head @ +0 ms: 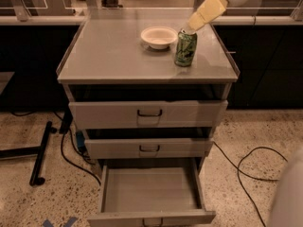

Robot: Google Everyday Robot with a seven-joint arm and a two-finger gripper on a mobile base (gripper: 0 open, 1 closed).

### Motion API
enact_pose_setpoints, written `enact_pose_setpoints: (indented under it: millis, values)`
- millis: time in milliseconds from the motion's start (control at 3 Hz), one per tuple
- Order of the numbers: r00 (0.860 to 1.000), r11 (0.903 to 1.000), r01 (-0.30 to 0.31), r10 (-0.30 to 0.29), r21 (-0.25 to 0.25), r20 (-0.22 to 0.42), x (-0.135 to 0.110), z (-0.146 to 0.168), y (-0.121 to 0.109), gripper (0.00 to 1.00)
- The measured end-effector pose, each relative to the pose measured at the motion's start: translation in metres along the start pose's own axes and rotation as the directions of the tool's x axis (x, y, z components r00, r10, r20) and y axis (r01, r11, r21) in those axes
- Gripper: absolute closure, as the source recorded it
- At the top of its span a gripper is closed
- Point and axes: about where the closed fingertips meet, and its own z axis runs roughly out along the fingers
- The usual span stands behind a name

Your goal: Place green can into bottom drawer

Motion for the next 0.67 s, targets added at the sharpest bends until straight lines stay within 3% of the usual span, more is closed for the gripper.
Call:
enact_pose_setpoints:
  millis: [667]
  values:
    - [0.998,0.9965,-0.071,0.071,-0.045,-0.002,-0.028,0.102,-0.025,0.0]
